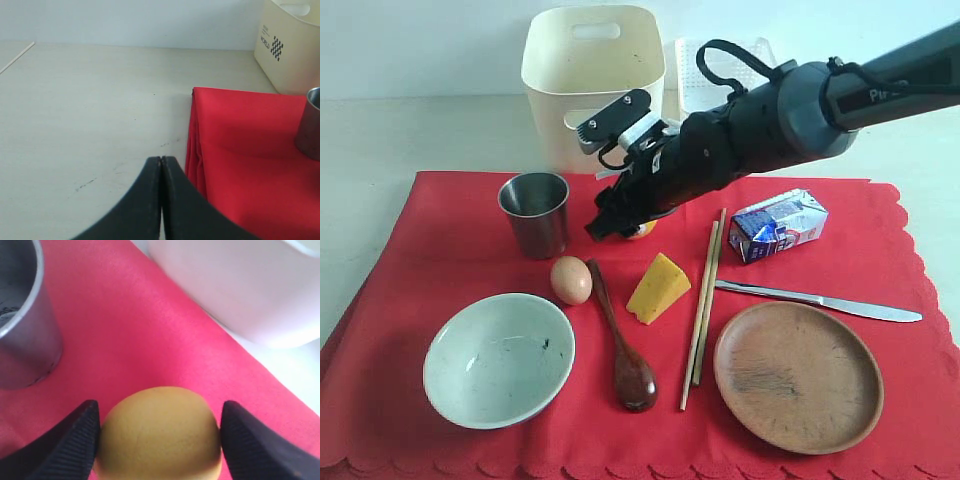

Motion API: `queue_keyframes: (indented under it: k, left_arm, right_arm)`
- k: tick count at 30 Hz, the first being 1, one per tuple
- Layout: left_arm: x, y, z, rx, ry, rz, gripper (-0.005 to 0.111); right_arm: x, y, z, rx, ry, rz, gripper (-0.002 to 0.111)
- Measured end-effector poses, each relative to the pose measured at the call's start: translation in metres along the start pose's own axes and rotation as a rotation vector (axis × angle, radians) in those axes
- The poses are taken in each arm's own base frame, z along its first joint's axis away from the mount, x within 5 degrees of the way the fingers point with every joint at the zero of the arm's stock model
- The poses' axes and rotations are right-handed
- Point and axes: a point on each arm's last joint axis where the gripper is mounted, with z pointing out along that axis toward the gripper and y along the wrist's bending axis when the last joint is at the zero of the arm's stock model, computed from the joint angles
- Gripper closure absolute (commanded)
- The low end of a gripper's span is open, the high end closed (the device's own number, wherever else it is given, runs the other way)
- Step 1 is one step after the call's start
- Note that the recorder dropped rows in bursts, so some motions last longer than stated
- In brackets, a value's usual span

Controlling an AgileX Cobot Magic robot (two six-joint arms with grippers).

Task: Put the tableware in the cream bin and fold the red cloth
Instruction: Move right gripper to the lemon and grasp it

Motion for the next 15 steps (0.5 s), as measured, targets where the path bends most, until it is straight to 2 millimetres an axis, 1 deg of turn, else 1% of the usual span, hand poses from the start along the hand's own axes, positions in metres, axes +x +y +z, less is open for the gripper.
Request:
queue_keyframes:
  k: [2, 4, 10, 11, 13, 14, 15]
  left_arm:
    - [0.0, 0.0, 0.0, 0.0, 0.0, 0.0, 0.106]
    - [0.0, 0.0, 0.0, 0.0, 0.0, 0.0, 0.106]
    - [0.0, 0.0, 0.0, 0.0, 0.0, 0.0, 0.106]
    - [0.0, 0.0, 0.0, 0.0, 0.0, 0.0, 0.106]
    - [0.0, 0.0, 0.0, 0.0, 0.0, 0.0, 0.106]
    - [0.0, 0.0, 0.0, 0.0, 0.0, 0.0, 0.106]
    - [0.0, 0.0, 0.0, 0.0, 0.0, 0.0, 0.106]
  right_arm:
    - [0.0, 0.0, -0.001, -0.002, 0.008, -0.001, 0.037]
    - [0.001, 0.0, -0.001, -0.006, 0.029, -0.002, 0.033]
    - [0.009, 0.002, -0.001, -0.024, 0.112, -0.005, 0.033]
    - [0.01, 0.002, -0.001, -0.025, 0.118, -0.005, 0.033]
    - [0.011, 0.002, -0.001, -0.027, 0.127, -0.005, 0.039]
    - [0.011, 0.002, -0.001, -0.027, 0.129, -0.005, 0.043]
    - [0.011, 0.002, -0.001, -0.028, 0.129, -0.007, 0.05]
